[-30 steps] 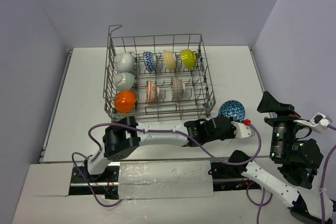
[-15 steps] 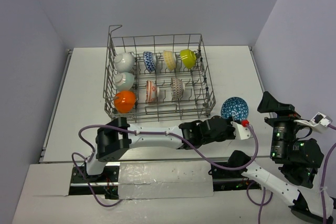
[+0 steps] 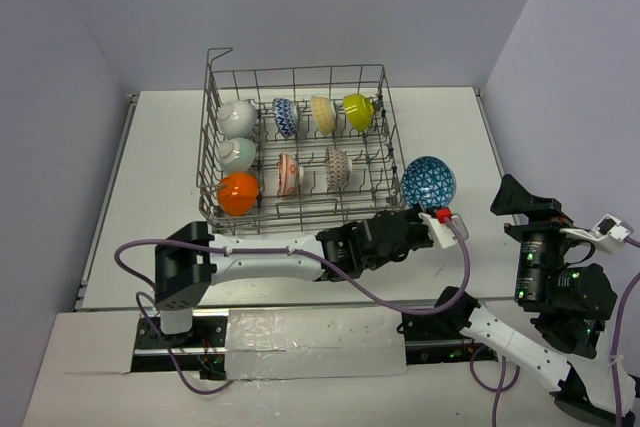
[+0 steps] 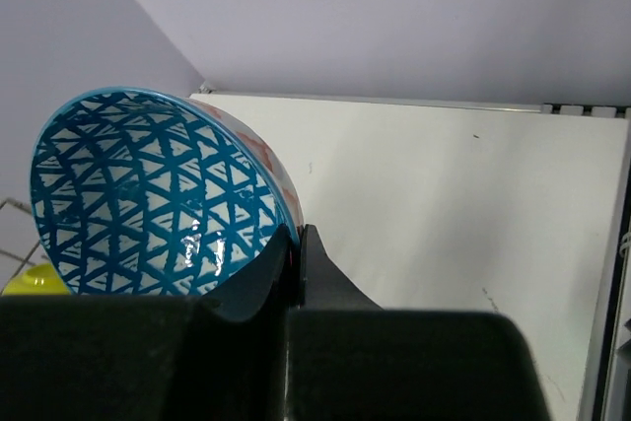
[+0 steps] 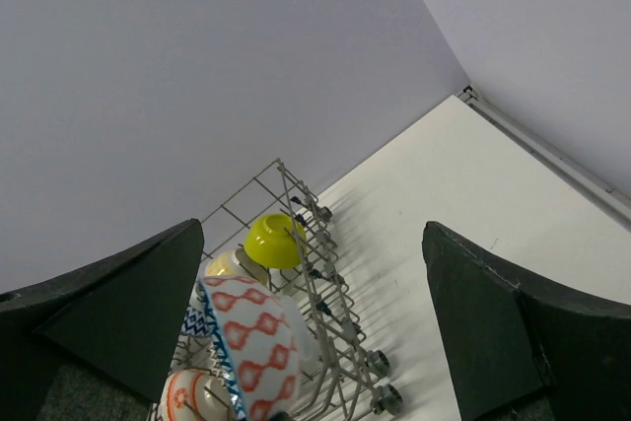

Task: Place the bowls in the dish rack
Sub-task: Pick up the bowl from the center of the board, then insert the bowl into the dish rack.

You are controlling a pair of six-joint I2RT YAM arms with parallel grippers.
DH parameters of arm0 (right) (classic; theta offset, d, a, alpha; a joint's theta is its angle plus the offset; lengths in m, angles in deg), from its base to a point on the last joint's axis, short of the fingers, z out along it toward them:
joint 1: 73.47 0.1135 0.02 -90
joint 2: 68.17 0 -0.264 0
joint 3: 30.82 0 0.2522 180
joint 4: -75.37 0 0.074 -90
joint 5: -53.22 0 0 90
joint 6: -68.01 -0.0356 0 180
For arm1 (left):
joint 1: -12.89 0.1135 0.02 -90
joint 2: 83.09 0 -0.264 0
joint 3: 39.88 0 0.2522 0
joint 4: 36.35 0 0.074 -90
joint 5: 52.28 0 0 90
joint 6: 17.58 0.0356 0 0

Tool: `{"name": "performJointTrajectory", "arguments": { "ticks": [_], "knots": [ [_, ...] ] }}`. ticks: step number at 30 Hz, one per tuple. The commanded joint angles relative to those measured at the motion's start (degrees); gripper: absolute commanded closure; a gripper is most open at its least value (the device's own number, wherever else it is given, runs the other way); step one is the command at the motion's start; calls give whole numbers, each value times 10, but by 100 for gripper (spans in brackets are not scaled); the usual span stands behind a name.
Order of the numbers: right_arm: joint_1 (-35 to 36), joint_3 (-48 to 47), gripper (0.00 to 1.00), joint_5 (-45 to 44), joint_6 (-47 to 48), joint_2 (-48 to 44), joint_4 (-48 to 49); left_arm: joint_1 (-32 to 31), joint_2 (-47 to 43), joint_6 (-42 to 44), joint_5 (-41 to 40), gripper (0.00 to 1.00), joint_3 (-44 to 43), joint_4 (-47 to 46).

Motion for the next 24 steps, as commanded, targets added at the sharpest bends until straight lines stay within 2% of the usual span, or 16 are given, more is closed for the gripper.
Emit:
{"name": "performJointTrajectory", "arguments": {
  "ticks": [1, 6, 9, 10, 11, 12, 17, 21, 22, 24],
  "knots": [
    [7, 4, 1, -13, 1, 6, 22, 24, -66, -26, -20, 100, 14, -72],
    [7, 4, 1, -12, 2, 10, 22, 71, -103, -60, -29, 100, 50, -88],
    [8, 4, 1, -12, 3, 15, 22, 111, -126, -100, -7, 100, 68, -85],
    [7, 3, 1, -11, 4, 16, 22, 127, -133, -130, 45, 100, 78, -77],
    [7, 2, 1, -11, 4, 18, 22, 170, -146, -212, 84, 100, 85, -78],
    [7, 2, 1, -11, 6, 19, 22, 194, -151, -258, 120, 100, 93, -83],
    [7, 4, 1, -14, 7, 21, 22, 295, -149, -453, 290, 100, 135, -173],
    [7, 3, 1, -14, 7, 25, 23, 342, -128, -598, 357, 100, 164, -283],
    [7, 3, 1, -14, 7, 25, 23, 358, -114, -663, 366, 100, 179, -344],
    [7, 4, 1, -18, 8, 24, 22, 369, -95, -725, 384, 100, 191, -406]
  ]
}}
